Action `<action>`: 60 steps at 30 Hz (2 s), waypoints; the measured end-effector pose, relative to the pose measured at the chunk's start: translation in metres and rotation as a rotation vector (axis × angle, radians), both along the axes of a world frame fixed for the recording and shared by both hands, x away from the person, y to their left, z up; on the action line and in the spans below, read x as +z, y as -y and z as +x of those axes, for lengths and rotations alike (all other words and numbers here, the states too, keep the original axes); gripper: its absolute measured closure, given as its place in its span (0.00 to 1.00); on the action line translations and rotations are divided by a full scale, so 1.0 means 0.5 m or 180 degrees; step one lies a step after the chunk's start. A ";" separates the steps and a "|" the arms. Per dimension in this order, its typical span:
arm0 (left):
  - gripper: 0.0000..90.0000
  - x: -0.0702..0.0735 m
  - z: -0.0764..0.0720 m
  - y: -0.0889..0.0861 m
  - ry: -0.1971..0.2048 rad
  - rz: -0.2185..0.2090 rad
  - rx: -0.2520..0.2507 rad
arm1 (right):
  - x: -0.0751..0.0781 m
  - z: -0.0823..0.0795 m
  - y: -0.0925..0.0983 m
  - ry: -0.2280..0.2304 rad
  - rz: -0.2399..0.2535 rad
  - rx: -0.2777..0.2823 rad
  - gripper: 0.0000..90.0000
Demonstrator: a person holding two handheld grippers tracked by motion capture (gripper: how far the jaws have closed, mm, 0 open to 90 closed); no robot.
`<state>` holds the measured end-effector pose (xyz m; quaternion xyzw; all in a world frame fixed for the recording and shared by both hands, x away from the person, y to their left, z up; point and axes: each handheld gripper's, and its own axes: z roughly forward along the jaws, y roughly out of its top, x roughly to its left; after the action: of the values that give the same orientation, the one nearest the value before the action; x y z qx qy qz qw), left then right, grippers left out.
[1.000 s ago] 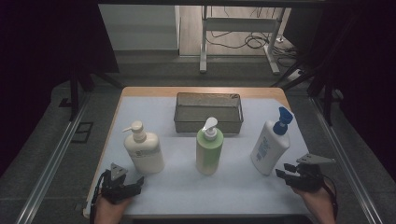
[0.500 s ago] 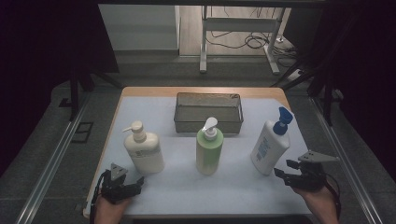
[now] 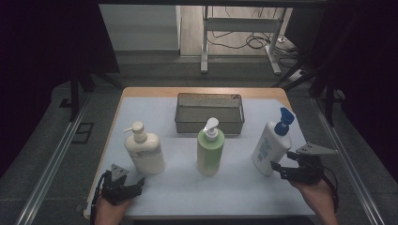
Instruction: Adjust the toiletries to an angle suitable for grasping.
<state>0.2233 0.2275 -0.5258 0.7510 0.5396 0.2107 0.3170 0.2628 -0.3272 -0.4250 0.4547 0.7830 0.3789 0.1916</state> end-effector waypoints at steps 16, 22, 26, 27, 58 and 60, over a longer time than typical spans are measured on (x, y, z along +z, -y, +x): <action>0.19 0.000 0.000 -0.001 -0.0003 0.0007 -0.0008 | 0.018 0.038 -0.035 0.0076 -0.0027 -0.0101 0.26; 0.19 0.000 0.000 -0.001 -0.0003 0.0006 -0.0007 | 0.017 0.053 -0.045 0.0077 -0.0032 -0.0174 0.27; 0.19 0.000 0.000 -0.001 -0.0004 0.0006 -0.0007 | 0.017 0.058 -0.051 0.0113 -0.0028 -0.0205 0.28; 0.19 0.000 0.000 -0.001 -0.0004 0.0006 -0.0007 | 0.018 0.059 -0.052 0.0120 -0.0029 -0.0211 0.29; 0.19 0.000 0.001 -0.001 0.0004 -0.0002 -0.0002 | 0.029 0.071 -0.052 0.0049 -0.0133 0.0000 0.44; 0.19 0.000 0.001 -0.001 0.0004 -0.0002 -0.0003 | 0.034 0.071 -0.050 0.0040 -0.0100 0.0017 0.44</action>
<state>0.2236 0.2277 -0.5258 0.7509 0.5392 0.2109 0.3176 0.2983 -0.3023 -0.4082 0.4471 0.7888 0.3699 0.2026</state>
